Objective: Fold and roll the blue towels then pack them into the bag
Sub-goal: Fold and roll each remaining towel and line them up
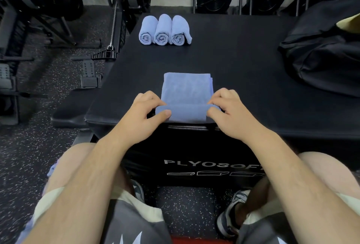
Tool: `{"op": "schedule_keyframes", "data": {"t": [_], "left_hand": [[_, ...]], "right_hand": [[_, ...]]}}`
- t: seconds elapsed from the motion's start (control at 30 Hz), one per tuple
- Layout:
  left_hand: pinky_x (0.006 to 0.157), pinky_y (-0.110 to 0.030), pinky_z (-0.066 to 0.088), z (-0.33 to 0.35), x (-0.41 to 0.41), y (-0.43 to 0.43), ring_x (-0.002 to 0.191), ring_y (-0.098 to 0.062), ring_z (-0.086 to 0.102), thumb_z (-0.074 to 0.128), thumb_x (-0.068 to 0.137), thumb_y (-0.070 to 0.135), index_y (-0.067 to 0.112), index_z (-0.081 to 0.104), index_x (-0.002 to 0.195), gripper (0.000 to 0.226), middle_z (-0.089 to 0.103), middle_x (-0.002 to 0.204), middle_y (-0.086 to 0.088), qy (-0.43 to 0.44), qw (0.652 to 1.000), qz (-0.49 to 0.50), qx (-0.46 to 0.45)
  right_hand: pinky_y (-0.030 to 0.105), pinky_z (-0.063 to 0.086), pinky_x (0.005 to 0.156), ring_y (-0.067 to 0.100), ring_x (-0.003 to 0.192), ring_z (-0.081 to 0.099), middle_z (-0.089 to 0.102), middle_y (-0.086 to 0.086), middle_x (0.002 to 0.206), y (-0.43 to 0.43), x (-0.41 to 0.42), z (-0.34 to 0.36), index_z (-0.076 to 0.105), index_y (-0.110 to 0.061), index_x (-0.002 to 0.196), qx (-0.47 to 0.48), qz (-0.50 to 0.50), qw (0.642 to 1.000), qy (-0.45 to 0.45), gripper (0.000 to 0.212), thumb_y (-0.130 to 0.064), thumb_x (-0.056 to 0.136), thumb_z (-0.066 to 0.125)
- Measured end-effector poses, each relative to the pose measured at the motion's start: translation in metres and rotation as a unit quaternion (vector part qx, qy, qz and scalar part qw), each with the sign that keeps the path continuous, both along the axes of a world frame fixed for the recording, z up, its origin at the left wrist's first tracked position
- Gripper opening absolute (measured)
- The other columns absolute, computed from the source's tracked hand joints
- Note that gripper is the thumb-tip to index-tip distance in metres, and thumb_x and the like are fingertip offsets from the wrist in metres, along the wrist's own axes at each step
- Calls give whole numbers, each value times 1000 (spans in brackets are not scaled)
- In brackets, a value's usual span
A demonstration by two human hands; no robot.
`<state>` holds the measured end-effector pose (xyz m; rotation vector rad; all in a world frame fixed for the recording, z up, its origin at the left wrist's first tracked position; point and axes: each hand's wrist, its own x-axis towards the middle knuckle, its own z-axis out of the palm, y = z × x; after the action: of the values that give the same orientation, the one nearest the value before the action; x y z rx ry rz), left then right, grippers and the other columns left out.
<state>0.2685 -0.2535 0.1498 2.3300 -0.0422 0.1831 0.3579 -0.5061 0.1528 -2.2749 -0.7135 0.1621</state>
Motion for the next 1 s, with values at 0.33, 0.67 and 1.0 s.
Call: {"op": "schedule_keyframes", "data": {"t": [0.33, 0.67, 1.0], "left_hand": [[91, -31, 43, -2, 21, -3, 97, -7, 50, 72, 91, 39, 30, 65, 98, 14, 58, 99, 18, -135, 986, 52, 77], [103, -29, 30, -3, 5, 2, 114, -2, 38, 70, 88, 48, 39, 65, 105, 20, 57, 107, 19, -36, 999, 19, 22], [99, -32, 29, -1, 14, -22, 122, -6, 48, 73, 86, 47, 33, 68, 115, 33, 59, 122, 20, -180, 974, 9, 139]], "right_hand": [[34, 35, 95, 12, 112, 45, 57, -21, 113, 6, -4, 0, 63, -29, 112, -50, 5, 975, -217, 18, -22, 96, 59], [29, 40, 89, 14, 107, 48, 52, -21, 104, -5, -7, 9, 52, -50, 113, -35, -7, 999, -40, 32, -34, 87, 62], [38, 39, 105, 9, 114, 35, 46, -17, 117, 6, 5, 1, 67, -30, 122, -25, -49, 994, -99, 28, -32, 98, 54]]}}
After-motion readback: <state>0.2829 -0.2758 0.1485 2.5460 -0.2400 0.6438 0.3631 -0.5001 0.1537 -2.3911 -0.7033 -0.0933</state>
